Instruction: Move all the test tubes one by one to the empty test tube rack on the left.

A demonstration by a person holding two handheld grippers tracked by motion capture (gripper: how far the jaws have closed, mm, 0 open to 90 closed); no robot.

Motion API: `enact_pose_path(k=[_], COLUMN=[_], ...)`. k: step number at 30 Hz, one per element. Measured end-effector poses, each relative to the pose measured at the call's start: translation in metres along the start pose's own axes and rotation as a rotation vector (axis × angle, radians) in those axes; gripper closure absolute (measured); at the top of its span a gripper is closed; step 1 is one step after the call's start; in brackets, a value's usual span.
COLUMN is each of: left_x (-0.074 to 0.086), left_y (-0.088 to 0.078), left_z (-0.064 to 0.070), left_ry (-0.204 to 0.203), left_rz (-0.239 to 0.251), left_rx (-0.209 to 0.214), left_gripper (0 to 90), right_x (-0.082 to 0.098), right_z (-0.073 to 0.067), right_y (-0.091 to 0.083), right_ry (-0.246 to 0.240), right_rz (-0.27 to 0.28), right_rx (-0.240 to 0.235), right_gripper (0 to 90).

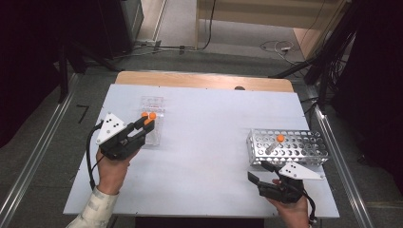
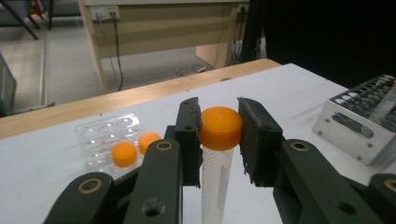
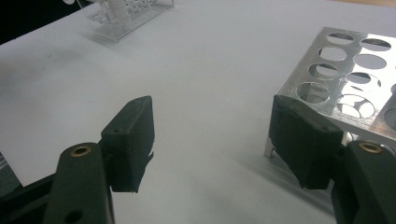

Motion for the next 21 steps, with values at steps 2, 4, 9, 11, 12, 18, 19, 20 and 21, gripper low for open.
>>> enact_pose_path(k=[2, 4, 9, 11, 12, 18, 19, 20, 21], left_x=[-0.001, -0.003, -0.003, -0.002, -0.001, 0.004, 0.004, 0.005, 0.005], left_y=[0.000, 0.002, 0.007, 0.009, 0.010, 0.019, 0.020, 0.021, 0.021], left_z=[-0.009, -0.018, -0.037, -0.043, -0.045, -0.048, -0.049, -0.050, -0.050], left_ry=[-0.001, -0.011, -0.030, -0.035, -0.037, -0.033, -0.031, -0.032, -0.034], left_rz=[-0.002, 0.000, -0.008, -0.007, -0.009, -0.022, -0.022, -0.020, -0.018], left_rx=[-0.034, -0.055, -0.101, -0.113, -0.118, -0.133, -0.139, -0.142, -0.142], left_gripper=[70.6, 70.6, 70.6, 70.6, 70.6, 70.6, 70.7, 70.7, 70.6], right_x=[0.000, 0.000, -0.001, -0.001, -0.001, -0.002, -0.002, -0.002, -0.002], right_z=[0.001, 0.003, 0.006, 0.008, 0.008, 0.010, 0.011, 0.011, 0.010], right_y=[-0.001, -0.002, -0.007, -0.009, -0.010, -0.012, -0.013, -0.013, -0.013], right_ry=[-0.002, -0.005, 0.019, 0.014, 0.017, 0.025, 0.021, 0.020, 0.020], right_rz=[-0.001, 0.000, 0.009, 0.012, 0.014, 0.026, 0.026, 0.028, 0.027], right_rx=[0.006, 0.018, 0.018, 0.029, 0.032, 0.045, 0.048, 0.051, 0.051], right_gripper=[29.6, 29.9, 30.2, 30.4, 30.3, 30.1, 30.1, 30.1, 30.1])
Point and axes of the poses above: each handheld gripper's, and its own axes: y roughly forward along the jaws, x roughly out of its underside, z roughly to its right, the point moved 10 cm from there along y, roughly forward along the jaws, and after that the axes turned 10 degrees about y, right-handed, at the moved point
